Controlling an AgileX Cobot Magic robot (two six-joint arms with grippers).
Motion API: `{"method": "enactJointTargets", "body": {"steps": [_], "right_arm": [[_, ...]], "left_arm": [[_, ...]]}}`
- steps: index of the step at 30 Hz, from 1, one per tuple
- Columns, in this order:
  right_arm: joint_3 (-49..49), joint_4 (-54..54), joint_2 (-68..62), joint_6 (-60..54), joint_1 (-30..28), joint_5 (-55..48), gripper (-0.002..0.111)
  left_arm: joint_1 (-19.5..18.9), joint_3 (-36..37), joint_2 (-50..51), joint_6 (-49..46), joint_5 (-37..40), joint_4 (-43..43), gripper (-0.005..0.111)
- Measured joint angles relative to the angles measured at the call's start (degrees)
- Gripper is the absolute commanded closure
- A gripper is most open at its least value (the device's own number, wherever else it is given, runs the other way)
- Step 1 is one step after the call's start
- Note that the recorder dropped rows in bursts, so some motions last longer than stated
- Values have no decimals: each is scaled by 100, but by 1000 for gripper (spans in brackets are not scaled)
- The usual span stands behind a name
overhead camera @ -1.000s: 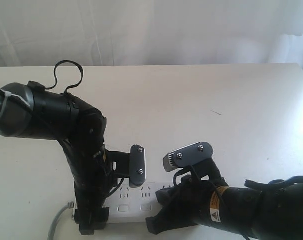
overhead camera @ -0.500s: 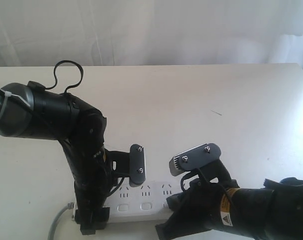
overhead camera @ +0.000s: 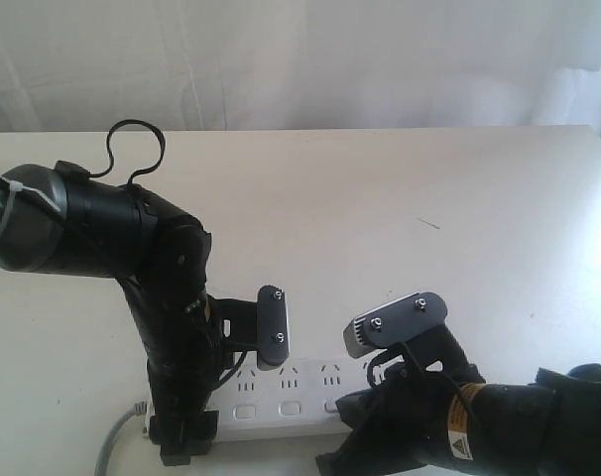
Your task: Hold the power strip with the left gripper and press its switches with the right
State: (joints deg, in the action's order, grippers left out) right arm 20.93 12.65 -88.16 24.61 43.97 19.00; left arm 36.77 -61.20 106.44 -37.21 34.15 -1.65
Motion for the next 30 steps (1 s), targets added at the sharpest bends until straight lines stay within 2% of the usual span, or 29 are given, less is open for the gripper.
{"method": "enactJointTargets", "body": {"steps": [8,30], "right_arm": [[0,0,0,0,0,578,108],[0,-95,-426,-141,0,854,108]], "left_arm": [[0,0,0,34,0,10,107],[0,0,0,78,0,10,107]]}}
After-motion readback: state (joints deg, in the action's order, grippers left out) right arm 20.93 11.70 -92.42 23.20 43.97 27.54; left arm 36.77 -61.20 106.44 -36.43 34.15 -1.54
